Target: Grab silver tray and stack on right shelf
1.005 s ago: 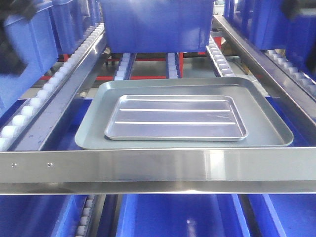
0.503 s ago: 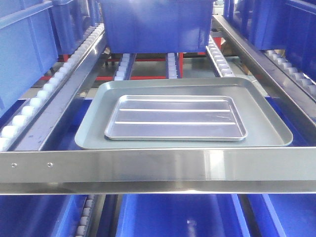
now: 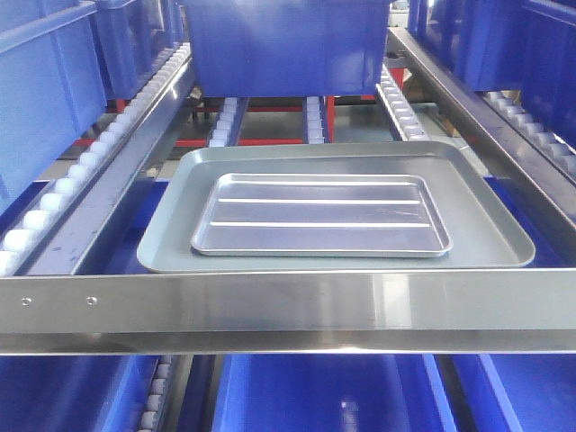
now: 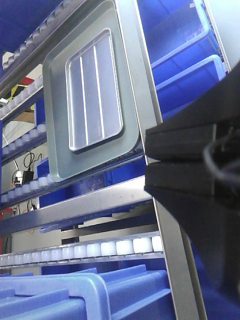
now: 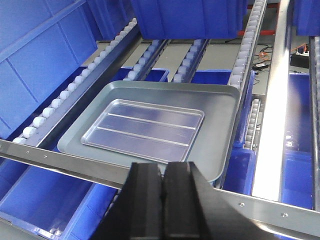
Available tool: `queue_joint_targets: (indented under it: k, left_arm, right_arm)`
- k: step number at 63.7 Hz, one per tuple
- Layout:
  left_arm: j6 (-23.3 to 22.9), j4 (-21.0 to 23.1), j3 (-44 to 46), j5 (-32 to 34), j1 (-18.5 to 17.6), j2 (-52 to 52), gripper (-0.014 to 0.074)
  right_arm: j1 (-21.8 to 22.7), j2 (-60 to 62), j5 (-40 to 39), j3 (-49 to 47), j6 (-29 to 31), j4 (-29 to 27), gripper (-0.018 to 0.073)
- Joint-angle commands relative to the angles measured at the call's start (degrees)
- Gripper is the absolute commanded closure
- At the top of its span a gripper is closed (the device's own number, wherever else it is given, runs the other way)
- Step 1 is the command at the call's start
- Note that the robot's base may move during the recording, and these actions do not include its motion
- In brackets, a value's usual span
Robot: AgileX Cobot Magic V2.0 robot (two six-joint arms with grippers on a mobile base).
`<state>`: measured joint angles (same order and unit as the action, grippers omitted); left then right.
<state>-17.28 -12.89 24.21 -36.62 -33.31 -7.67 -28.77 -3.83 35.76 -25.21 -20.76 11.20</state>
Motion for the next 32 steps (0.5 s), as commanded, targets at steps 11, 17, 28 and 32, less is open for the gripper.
queue_joint_targets:
  k: [11,17,28,32]
  left_arm:
    - [0.0,-0.7,1.7,4.3,-0.3,-0.5,0.0697]
    - [0.0,-0.7,1.7,4.3,-0.3,-0.5,0.0697]
    - [0.0,1.7,0.9,4.3,-0.3,-1.0,0.0697]
    - [0.0,6.7,0.1,3.9,-0.3,-1.1,0.0697]
  right_arm:
    - [-0.1,-0.6,-4.3,-1.5,0.7,1.4,0.0507]
    - [-0.1,-0.6,-4.3,-1.5,0.7,1.4,0.0507]
    - [-0.1,-0.6,-4.3,-1.5,0.7,1.4,0.0507]
    - [-0.1,-0.6,-4.3,-1.5,0.7,1.4,0.0507]
